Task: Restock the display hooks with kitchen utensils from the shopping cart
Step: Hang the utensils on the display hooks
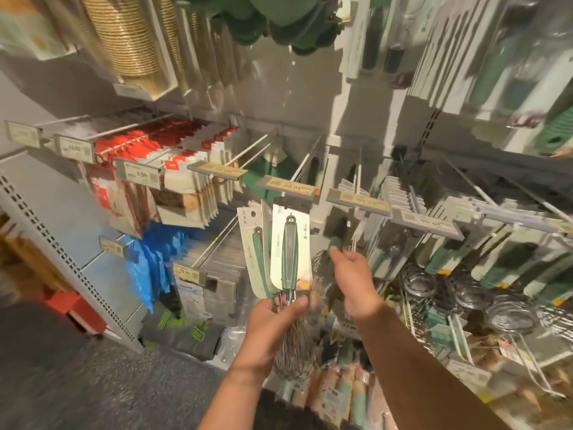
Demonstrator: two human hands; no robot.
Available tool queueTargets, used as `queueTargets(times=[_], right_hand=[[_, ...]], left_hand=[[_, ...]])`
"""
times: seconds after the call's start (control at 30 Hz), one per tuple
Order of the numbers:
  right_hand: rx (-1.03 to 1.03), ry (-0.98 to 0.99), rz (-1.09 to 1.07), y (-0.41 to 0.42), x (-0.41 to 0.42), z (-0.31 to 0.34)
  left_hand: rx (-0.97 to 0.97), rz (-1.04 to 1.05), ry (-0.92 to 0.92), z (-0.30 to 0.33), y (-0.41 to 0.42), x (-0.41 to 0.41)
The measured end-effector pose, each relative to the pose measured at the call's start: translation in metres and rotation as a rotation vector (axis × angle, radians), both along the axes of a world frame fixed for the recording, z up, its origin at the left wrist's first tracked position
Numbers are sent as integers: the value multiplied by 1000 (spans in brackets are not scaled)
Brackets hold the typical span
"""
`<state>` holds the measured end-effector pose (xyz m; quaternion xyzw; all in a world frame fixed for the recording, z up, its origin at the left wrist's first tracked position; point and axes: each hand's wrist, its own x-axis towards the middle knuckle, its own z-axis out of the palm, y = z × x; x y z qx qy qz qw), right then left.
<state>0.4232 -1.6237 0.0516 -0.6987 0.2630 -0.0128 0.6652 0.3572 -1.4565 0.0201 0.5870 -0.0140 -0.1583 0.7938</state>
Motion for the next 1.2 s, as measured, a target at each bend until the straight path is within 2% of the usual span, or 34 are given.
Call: queueTargets(times=[0.07,0.13,0.33,0.6,0.83,1.03,1.2], right_hand=[[58,-9,89,8,-8,-2],[15,-35,154,18,-18,1],[-45,-134,86,40,-29,4],[-54,-168,163,49,-23,3],[94,-228,114,42,-28,7],[209,-194,137,38,-30,5],[227,-173,158,35,-32,2]], left_hand=[[3,-10,14,1,-2,0],[-5,-18,23,0,-5,-1],[82,-17,-37,-15,-6,4],[152,-39,-77,-11,-2,5],[-45,-87,-10,-7,6,3],[-64,-35,46,-13,5,4],[-61,-38,41,-16,3,3]])
